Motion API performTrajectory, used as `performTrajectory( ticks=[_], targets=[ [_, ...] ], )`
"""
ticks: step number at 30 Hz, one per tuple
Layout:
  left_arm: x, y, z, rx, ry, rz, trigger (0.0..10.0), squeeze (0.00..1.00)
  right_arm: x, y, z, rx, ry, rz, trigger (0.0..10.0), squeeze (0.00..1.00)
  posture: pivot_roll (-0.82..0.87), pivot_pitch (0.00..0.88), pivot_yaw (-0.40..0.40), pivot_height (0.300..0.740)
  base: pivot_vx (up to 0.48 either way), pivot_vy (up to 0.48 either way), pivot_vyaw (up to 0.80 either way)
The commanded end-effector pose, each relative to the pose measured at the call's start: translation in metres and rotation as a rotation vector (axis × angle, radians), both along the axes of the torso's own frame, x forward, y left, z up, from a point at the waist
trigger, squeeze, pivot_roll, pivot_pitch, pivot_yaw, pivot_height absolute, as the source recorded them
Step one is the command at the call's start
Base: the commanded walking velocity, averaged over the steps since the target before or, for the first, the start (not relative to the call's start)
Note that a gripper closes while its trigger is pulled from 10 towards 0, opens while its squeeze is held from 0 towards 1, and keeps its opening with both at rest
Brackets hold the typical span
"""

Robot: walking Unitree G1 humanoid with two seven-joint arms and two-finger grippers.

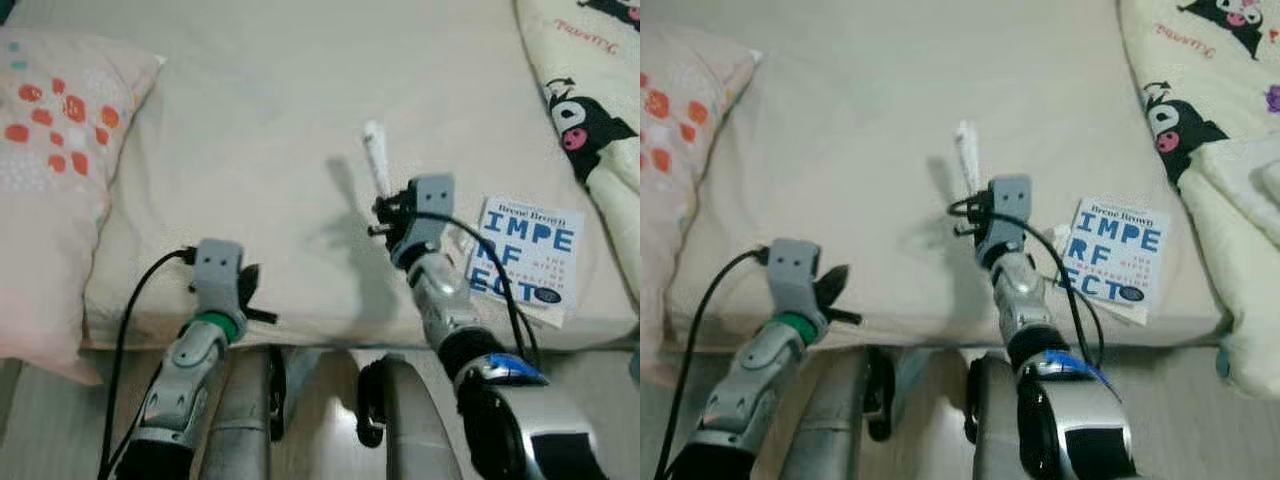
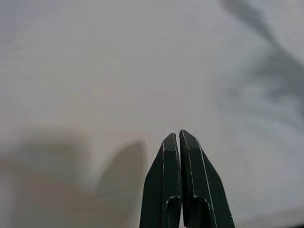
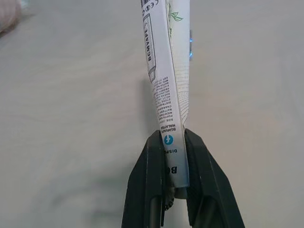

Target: Clean up the room

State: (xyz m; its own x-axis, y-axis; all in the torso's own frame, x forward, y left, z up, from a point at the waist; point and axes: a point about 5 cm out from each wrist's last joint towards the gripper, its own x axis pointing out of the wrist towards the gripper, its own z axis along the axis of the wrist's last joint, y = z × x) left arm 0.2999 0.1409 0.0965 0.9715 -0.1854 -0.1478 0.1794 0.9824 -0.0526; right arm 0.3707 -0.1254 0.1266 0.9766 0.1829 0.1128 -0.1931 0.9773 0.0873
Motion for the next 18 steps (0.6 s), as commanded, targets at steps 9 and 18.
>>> performTrajectory(
  ticks=[9,18],
  targets=[
    [0.008,-0.007,-0.014,-0.044,-0.005,0.014,10.0,0.0,-0.03,-0.012,-0.03,0.022,-0.024,-0.084,10.0,0.0,0.05,0.124,0.077,0.64,0.0,0.0,0.0],
    [0.013,-0.011,-0.019,-0.036,-0.029,0.016,10.0,0.0,-0.046,-0.011,-0.044,0.002,-0.011,-0.099,10.0,0.0,0.04,0.09,0.079,0.64,0.0,0.0,0.0]
  ],
)
